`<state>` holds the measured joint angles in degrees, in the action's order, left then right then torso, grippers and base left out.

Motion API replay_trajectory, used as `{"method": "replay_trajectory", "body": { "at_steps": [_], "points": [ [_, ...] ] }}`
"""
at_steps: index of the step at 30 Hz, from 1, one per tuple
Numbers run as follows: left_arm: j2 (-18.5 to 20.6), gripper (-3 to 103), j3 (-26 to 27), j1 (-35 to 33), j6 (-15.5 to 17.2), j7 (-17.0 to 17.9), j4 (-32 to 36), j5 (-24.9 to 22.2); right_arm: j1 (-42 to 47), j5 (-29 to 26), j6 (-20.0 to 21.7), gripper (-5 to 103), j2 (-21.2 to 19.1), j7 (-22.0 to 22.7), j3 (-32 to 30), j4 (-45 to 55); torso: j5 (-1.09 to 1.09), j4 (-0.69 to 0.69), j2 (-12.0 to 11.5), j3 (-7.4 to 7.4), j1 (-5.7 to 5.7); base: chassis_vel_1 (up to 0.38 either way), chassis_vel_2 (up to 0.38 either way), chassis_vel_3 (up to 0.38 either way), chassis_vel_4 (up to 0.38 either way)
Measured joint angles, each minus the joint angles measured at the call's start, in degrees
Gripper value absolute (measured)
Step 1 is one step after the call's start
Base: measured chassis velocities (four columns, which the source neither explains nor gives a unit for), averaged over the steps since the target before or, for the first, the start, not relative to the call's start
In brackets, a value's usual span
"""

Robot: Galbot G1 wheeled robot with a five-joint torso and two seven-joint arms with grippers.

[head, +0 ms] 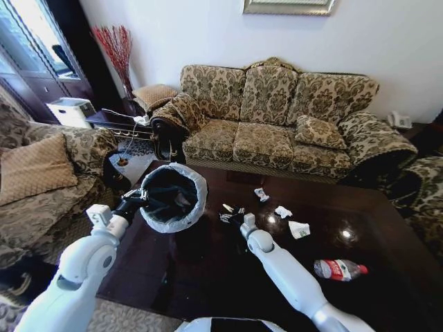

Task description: Move to the front of the table and place the trash on the table into the trash bin.

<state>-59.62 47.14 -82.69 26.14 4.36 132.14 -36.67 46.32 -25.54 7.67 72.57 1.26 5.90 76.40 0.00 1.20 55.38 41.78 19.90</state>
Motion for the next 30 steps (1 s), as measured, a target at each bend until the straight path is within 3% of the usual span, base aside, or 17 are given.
{"method": "replay_trajectory", "body": {
  "at_steps": [7, 8, 10, 11, 14, 21, 23, 26, 30],
  "points": [
    [-1.26, 2, -0.20, -0.27, 0.05, 0.09, 0.77, 0.86, -1.56, 0.13, -0.15, 90, 0.39, 0.12, -0.05, -2.05, 0.00, 0.01, 0.00, 0.00, 0.01, 0.000, 0.000, 0.000, 0.000],
    [-1.68, 2, -0.31, -0.44, 0.07, 0.09, 1.01, 1.05, -1.91, 0.12, -0.29, 83, 0.59, 0.06, -0.10, -2.99, 0.00, 0.01, 0.00, 0.00, 0.00, 0.000, 0.000, 0.000, 0.000],
    [-1.79, 2, -0.32, -0.52, 0.07, 0.09, 1.12, 1.11, -2.02, 0.10, -0.35, 83, 0.69, -0.02, -0.18, -3.38, 0.00, 0.00, 0.00, 0.00, 0.00, 0.000, 0.000, 0.000, 0.000],
    [-1.86, 2, -0.33, -0.57, 0.09, 0.09, 1.28, 1.18, -2.16, 0.07, -0.56, 74, 0.85, -0.14, -0.34, -3.94, 0.00, 0.00, 0.00, -0.01, 0.00, 0.000, 0.000, 0.000, 0.000],
    [-1.84, 2, -0.29, -0.56, 0.11, 0.09, 1.38, 1.21, -2.18, 0.05, -0.84, 68, 0.98, -0.30, -0.58, -4.53, 0.00, -0.01, 0.00, -0.01, 0.00, 0.000, 0.000, 0.000, 0.000],
    [-1.34, 2, -0.34, -0.19, 0.22, 0.09, 1.77, 1.21, -1.07, 0.08, -1.39, 36, 0.63, -0.80, -1.15, -3.91, 0.00, 0.00, 0.00, -0.02, 0.00, 0.000, 0.000, 0.000, 0.000],
    [-1.31, 2, -0.39, -0.12, 0.22, 0.09, 1.82, 1.19, -0.88, 0.08, -1.41, 36, 0.55, -0.85, -1.22, -3.74, 0.00, 0.00, 0.00, -0.01, 0.00, 0.000, 0.000, 0.000, 0.000],
    [-1.09, 2, -0.76, 0.62, 0.26, 0.09, 1.88, 1.02, 0.05, 0.37, -1.44, 20, 0.29, -0.87, -1.66, -3.04, 0.01, 0.01, 0.01, -0.01, 0.00, 0.000, 0.000, 0.000, 0.000],
    [-0.71, 2, -1.07, 1.01, 0.29, 0.07, 1.89, 0.94, 0.76, 0.83, -1.62, 9, 0.09, -0.94, -2.19, -2.60, 0.01, 0.01, 0.00, -0.01, 0.00, 0.000, 0.000, 0.000, 0.000]
  ]
}}
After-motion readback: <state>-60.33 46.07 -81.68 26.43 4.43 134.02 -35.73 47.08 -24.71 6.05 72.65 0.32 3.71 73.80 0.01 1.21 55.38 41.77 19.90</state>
